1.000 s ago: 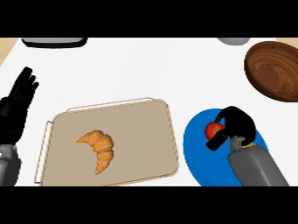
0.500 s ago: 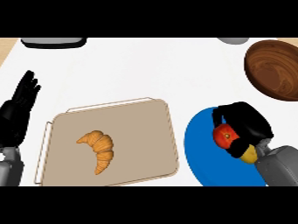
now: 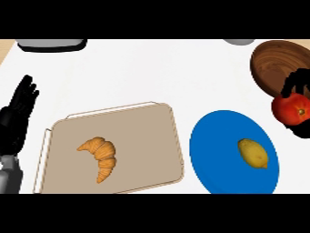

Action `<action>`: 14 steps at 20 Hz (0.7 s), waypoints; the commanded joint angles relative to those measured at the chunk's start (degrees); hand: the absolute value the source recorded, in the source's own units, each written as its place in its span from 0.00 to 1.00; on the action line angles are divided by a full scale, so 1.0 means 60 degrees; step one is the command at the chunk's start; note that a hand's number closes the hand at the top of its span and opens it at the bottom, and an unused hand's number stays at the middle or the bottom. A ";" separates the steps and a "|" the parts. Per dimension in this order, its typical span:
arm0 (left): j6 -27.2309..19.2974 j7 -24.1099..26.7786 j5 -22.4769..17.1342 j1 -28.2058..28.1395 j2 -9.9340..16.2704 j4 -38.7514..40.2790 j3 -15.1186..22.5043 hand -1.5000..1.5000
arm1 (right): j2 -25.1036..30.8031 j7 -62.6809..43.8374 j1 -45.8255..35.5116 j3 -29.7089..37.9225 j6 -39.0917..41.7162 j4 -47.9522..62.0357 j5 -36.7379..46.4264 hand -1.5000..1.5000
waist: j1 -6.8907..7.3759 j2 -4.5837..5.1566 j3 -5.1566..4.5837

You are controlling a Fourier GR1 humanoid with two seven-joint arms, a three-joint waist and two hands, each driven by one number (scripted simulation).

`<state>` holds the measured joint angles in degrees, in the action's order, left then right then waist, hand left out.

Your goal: Pick the tomato from the plate and place it in the bowl

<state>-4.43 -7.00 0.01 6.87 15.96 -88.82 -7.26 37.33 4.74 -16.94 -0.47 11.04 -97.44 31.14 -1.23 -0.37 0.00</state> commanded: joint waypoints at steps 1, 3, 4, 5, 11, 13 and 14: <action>0.0173 0.0097 -0.0077 0.0055 0.0062 -0.0111 -0.0077 0.50 | 0.0348 0.0336 0.0114 0.1673 0.0231 -0.0202 -0.1198 1.00 | 0.0105 0.0034 0.0001; 0.0326 0.0134 -0.0148 -0.0181 0.0161 -0.0216 -0.0244 0.50 | 0.0473 -0.0085 -0.0234 0.1999 0.0730 0.0004 -0.1314 1.00 | 0.0187 0.0042 -0.0002; 0.0001 0.0013 0.0157 0.0227 -0.0252 -0.0041 0.0165 0.50 | 0.0595 0.0134 -0.0415 0.2293 0.0974 0.0516 -0.1646 1.00 | 0.0172 0.0055 -0.0001; 0.0439 0.0401 -0.0116 -0.0233 0.0016 0.0168 -0.0136 0.50 | 0.0588 0.0277 -0.0667 0.2460 0.0865 0.1051 -0.1642 1.00 | 0.0229 0.0063 -0.0002; 0.0263 0.0291 0.0223 -0.0120 -0.0237 -0.0050 0.0119 0.50 | 0.0520 0.1053 -0.2413 0.2385 0.1030 0.4056 -0.1508 1.00 | 0.0355 0.0086 0.0000; 0.0135 0.0059 0.0288 0.0652 -0.0266 0.0532 0.0074 0.50 | 0.0303 0.2099 -0.2823 0.2047 0.0503 0.5436 -0.0961 1.00 | 0.0374 0.0119 0.0004; 0.0036 0.0352 0.0359 0.0712 -0.0329 0.0767 0.0038 0.50 | 0.0585 0.2361 -0.3175 0.2202 0.0483 0.6328 -0.0827 1.00 | 0.0416 0.0142 0.0004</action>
<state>-3.53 -5.92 1.42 9.07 14.57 -86.83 -6.83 40.31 13.60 -30.46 12.56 15.33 -72.12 24.15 0.79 0.23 0.01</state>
